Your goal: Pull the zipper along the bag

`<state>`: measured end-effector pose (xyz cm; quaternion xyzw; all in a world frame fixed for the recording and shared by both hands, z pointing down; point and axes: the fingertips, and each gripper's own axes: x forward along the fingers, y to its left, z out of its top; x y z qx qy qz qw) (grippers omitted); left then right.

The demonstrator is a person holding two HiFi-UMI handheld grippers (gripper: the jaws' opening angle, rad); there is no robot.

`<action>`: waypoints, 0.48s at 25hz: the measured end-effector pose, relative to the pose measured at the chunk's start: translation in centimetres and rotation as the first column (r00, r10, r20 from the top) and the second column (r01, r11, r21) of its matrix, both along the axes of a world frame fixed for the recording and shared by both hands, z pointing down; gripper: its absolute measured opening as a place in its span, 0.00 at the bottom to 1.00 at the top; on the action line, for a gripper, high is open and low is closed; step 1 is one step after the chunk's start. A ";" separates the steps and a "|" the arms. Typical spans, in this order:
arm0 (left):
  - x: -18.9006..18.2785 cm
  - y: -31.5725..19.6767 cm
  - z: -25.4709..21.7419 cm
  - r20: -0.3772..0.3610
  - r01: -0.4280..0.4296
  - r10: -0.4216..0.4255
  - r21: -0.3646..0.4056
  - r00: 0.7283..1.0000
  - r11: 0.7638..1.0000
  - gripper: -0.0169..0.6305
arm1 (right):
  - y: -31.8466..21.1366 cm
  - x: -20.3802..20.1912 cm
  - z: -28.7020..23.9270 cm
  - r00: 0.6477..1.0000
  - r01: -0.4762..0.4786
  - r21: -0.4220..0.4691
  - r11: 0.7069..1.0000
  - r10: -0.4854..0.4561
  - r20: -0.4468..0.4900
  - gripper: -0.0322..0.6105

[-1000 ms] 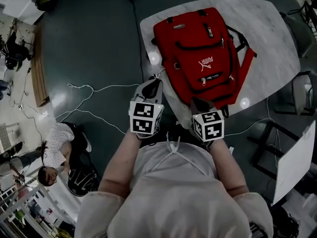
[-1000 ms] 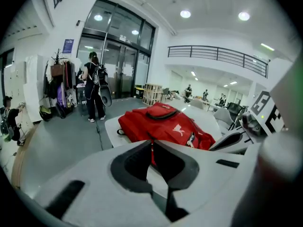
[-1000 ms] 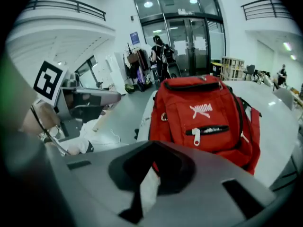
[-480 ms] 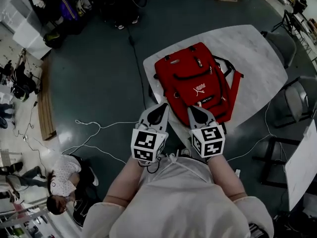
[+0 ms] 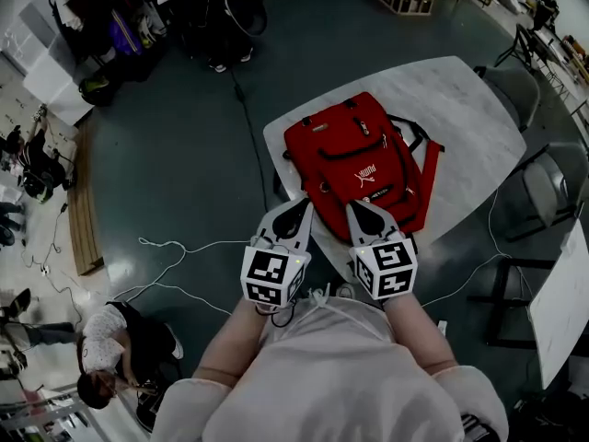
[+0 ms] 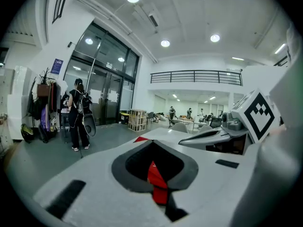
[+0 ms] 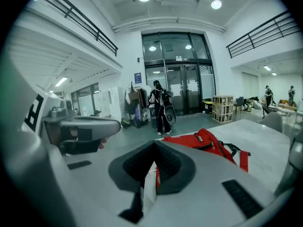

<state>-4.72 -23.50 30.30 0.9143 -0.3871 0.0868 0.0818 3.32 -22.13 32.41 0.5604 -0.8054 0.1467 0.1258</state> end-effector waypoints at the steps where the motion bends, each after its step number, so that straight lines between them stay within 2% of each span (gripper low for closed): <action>1: -0.1 0.0 0.0 -0.002 0.004 -0.004 -0.002 1.000 1.000 0.06 | 0.1 0.0 0.1 1.000 0.001 0.000 1.000 -0.001 0.001 0.09; 12: -0.2 -0.2 0.4 0.028 0.011 -0.012 0.004 1.000 1.000 0.06 | 0.0 -0.7 0.0 1.000 0.025 0.004 1.000 -0.025 0.004 0.09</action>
